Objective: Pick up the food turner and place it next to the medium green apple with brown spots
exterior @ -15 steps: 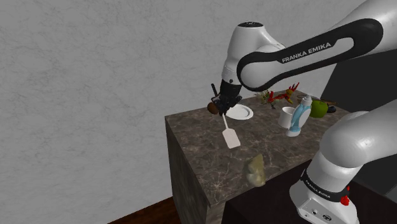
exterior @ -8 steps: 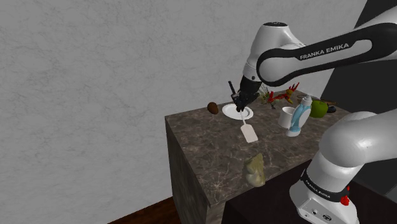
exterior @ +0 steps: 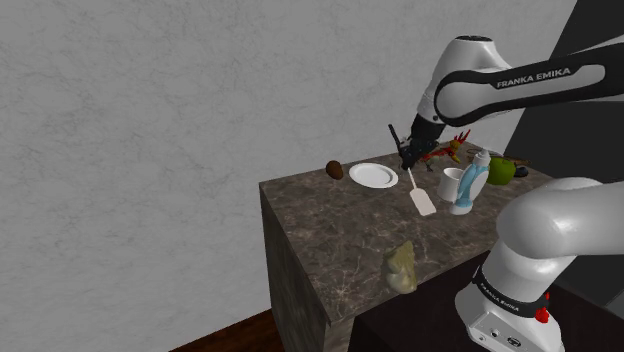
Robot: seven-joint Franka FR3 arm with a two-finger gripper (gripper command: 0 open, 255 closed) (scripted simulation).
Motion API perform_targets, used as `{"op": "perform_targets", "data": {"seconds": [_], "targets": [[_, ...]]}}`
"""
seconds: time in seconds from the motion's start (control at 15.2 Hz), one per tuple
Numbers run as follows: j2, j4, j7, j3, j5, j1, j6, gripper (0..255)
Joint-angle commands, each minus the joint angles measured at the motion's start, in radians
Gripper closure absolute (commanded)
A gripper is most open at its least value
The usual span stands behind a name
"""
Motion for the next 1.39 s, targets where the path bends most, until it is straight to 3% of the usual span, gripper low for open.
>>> {"op": "perform_targets", "data": {"seconds": [0.0,0.73,1.06,1.32], "targets": [[-0.012,-0.007,-0.066,-0.059,-0.034,-0.040,-0.005,255],[0.061,0.055,-0.393,-0.358,-0.199,-0.228,0.009,255],[0.160,0.138,-0.532,-0.491,-0.243,-0.268,0.030,255],[0.254,0.224,-0.640,-0.597,-0.255,-0.271,0.044,255]]}}
